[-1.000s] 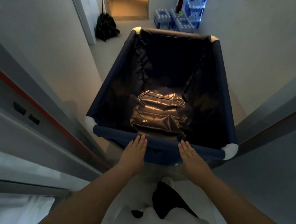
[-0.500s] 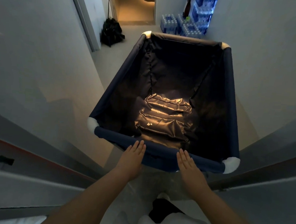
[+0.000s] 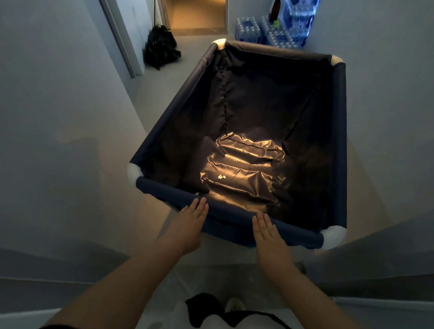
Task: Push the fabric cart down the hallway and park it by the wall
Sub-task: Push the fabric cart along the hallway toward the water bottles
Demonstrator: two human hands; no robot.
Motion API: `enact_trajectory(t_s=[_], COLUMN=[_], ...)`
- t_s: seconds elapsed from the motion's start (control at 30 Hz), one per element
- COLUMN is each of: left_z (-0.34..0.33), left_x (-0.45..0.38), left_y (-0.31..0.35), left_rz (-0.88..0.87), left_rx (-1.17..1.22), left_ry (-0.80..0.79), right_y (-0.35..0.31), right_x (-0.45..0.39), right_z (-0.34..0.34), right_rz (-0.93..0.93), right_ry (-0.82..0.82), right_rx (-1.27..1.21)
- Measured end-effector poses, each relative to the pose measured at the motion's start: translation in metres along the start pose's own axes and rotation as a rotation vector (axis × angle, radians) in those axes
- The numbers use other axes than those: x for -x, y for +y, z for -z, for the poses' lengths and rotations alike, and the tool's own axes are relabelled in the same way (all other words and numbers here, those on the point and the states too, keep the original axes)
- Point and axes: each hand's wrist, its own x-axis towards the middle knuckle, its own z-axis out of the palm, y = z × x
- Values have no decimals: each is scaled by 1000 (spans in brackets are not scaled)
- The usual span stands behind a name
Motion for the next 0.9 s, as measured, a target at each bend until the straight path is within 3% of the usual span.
enact_trajectory(t_s=[0.4,0.9], left_z=[28,70], left_x=[-81,-208], left_y=[-17,-61], left_rz=[-41,-240], left_rx=[13,-2], left_ry=[28,92], right_y=[27,47], right_x=[-68,-172], right_z=[36,88], right_rz=[-7,-185], right_ry=[20,17], right_rx=[66,16])
